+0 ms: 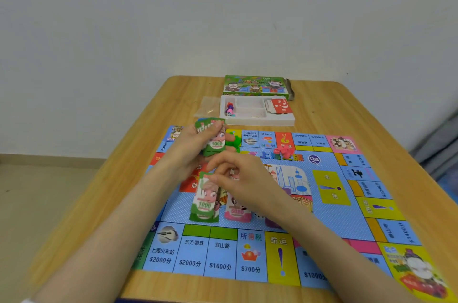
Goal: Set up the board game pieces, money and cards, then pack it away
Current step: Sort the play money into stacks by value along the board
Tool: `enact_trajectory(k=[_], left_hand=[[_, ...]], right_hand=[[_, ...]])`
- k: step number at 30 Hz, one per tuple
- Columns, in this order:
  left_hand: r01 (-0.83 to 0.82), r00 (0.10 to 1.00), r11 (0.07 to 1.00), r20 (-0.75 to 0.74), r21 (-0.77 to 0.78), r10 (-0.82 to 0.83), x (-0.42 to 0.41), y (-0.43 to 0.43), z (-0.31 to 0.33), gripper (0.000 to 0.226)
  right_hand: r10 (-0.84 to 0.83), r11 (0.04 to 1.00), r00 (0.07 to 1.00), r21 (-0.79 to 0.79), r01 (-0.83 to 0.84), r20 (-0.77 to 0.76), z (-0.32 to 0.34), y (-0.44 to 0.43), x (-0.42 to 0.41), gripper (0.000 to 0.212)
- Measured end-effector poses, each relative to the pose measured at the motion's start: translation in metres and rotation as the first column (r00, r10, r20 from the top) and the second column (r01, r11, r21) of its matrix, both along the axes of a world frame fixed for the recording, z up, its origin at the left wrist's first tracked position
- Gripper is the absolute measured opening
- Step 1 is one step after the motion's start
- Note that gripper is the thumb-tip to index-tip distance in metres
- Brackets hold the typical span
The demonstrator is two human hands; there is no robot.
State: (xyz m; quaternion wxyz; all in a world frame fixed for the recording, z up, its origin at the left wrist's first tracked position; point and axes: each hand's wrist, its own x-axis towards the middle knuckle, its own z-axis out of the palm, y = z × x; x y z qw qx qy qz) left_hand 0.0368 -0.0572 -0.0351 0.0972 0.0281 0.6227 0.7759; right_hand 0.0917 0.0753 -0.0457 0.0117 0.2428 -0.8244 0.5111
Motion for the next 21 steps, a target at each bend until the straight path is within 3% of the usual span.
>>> enact_trajectory(k=[4, 9, 12, 18, 21], left_hand=[[0.003, 1.000, 1.000, 0.002, 0.014, -0.003, 0.003, 0.001, 0.002, 0.012], [0.003, 1.000, 1.000, 0.006, -0.003, -0.003, 0.005, 0.002, 0.004, 0.013], [0.006, 1.000, 1.000, -0.001, -0.006, -0.006, 0.005, 0.002, 0.005, 0.013], [-0.010, 1.000, 1.000, -0.006, 0.006, 0.010, 0.005, 0.002, 0.005, 0.015], [-0.008, 1.000, 1.000, 0.003, 0.001, 0.008, 0.005, 0.001, 0.005, 0.016]], right_hand=[[0.007, 0.994, 0.997, 0.109, 0.003, -0.083, -0.007, -0.003, -0.002, 0.007], [0.052, 0.929, 0.961, 0.366, 0.054, -0.273, -0.015, -0.004, -0.005, 0.009], [0.075, 0.909, 0.935, 0.408, 0.079, -0.347, -0.016, -0.003, -0.003, 0.014], [0.175, 0.880, 0.938, 0.475, -0.013, -0.298, -0.007, -0.001, 0.004, 0.044], [0.250, 0.834, 0.934, 0.547, -0.073, -0.256, -0.005, -0.001, 0.007, 0.050]])
